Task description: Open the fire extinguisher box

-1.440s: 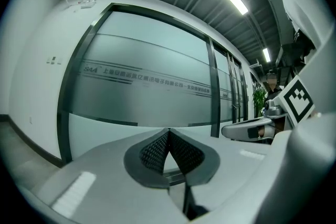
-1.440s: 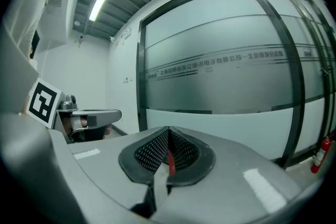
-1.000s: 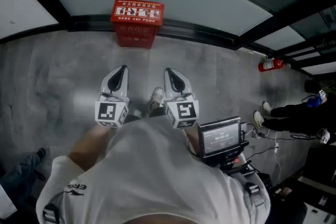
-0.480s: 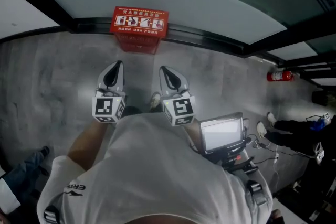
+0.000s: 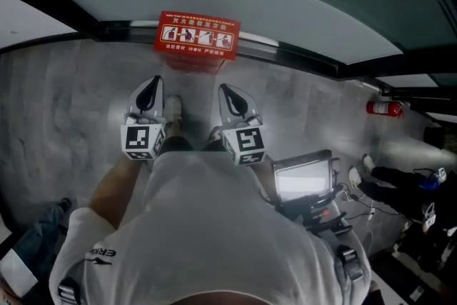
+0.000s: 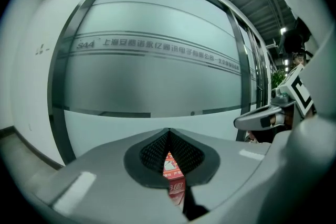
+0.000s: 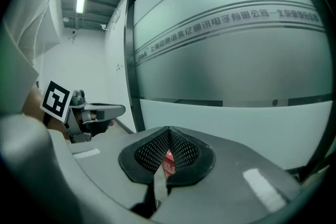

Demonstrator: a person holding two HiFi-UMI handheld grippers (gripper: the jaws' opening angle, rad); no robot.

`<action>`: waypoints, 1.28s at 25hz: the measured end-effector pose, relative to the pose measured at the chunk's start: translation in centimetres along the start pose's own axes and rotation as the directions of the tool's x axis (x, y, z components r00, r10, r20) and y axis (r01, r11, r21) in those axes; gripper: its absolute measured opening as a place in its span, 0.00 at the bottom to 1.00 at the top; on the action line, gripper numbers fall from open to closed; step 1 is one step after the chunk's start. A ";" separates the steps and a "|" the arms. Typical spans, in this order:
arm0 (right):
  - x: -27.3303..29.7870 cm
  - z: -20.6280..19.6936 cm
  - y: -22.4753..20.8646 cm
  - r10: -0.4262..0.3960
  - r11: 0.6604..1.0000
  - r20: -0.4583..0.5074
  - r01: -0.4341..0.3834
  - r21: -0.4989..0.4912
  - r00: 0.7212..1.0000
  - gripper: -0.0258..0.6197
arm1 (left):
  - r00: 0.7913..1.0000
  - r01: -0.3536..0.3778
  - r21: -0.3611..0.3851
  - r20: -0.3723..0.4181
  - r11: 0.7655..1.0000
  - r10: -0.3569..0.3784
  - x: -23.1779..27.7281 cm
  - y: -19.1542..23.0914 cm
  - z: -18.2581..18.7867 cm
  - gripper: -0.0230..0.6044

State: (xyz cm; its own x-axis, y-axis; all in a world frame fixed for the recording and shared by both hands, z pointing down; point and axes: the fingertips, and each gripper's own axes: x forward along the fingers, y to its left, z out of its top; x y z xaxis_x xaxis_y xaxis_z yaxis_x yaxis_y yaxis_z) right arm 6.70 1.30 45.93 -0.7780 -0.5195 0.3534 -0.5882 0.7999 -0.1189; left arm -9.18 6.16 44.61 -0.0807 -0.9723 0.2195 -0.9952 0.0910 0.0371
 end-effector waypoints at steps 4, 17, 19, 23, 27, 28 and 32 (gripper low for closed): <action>4.4 0.9 -0.4 -0.061 0.998 -0.040 0.062 0.017 0.997 0.06 | 0.995 0.090 0.038 -0.045 0.995 -0.088 3.8 2.9 -0.1 0.04; 14.6 1.0 -1.6 -0.231 0.972 -0.138 0.234 0.002 0.963 0.06 | 0.954 0.269 0.088 -0.160 0.959 -0.253 12.8 10.5 -2.5 0.04; 15.4 -0.2 -1.8 -0.221 0.975 -0.166 0.223 -0.008 0.961 0.06 | 0.950 0.268 0.103 -0.191 0.958 -0.245 13.5 10.8 -4.0 0.04; 17.3 -2.5 -2.9 -0.193 0.981 -0.209 0.192 -0.025 0.959 0.06 | 0.940 0.286 0.184 -0.245 0.941 -0.238 14.9 10.5 -7.1 0.04; 18.4 -5.1 -3.4 -0.168 0.986 -0.251 0.158 -0.059 0.953 0.06 | 0.930 0.285 0.195 -0.295 0.939 -0.221 15.6 10.0 -10.0 0.04; 18.7 -5.8 -3.6 -0.162 0.987 -0.262 0.150 -0.064 0.951 0.06 | 0.927 0.287 0.199 -0.304 0.937 -0.220 15.9 9.8 -10.6 0.04; 20.2 -9.2 -4.7 -0.143 0.989 -0.307 0.124 -0.079 0.941 0.06 | 0.912 0.316 0.223 -0.339 0.922 -0.230 17.4 8.3 -14.0 0.04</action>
State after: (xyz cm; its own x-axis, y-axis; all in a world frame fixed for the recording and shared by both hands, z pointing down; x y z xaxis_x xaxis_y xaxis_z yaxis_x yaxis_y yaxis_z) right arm -4.23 -10.15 62.19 -0.5801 -0.5109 0.6344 -0.6611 0.7503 -0.0004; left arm -18.04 -6.97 62.38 0.1745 -0.8346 0.5225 -0.9557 -0.2714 -0.1143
